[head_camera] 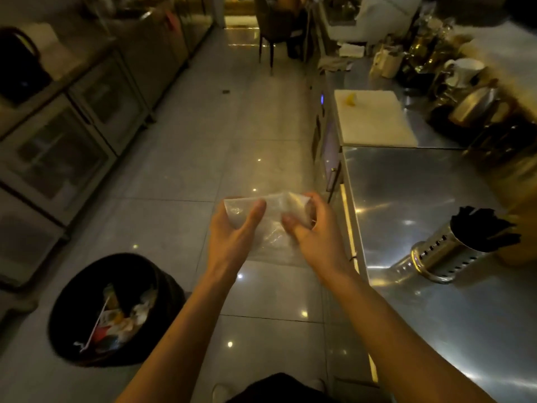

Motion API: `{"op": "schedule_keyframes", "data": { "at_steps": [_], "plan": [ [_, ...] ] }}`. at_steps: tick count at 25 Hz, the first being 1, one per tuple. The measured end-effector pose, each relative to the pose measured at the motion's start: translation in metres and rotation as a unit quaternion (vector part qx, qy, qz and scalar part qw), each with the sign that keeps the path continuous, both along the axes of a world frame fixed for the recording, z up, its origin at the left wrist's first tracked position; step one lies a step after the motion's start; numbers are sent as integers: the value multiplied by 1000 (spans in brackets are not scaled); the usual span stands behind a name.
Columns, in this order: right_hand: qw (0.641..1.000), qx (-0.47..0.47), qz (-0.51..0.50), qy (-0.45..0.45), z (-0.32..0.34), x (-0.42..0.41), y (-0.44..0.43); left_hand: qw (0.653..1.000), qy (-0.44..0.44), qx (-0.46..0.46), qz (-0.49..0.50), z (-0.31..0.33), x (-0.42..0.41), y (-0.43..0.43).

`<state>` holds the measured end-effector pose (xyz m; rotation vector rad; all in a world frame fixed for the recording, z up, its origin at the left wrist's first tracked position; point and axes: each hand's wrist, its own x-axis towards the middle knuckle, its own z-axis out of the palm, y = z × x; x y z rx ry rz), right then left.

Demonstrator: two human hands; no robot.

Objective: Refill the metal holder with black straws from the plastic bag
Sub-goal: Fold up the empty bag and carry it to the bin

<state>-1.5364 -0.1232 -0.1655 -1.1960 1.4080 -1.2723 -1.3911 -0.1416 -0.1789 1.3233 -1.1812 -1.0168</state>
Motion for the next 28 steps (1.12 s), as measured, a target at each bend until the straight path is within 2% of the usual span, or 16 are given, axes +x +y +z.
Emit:
{"op": "schedule_keyframes", "data": {
  "at_steps": [2,7,14,22,28],
  "plan": [
    [1000,-23,21,0,1,50,-4,998,9,4,65,4,37,5],
    [999,-29,38,-7,5,170,0,979,-75,-62,176,15,140,18],
    [995,-33,96,24,-20,305,14,953,-61,-74,288,2,247,63],
    [954,-51,269,124,-84,398,26,911,-81,21,403,-81,328,95],
    [898,-6,402,178,-151,431,-28,883,-40,163,438,-150,352,59]
  ]
}}
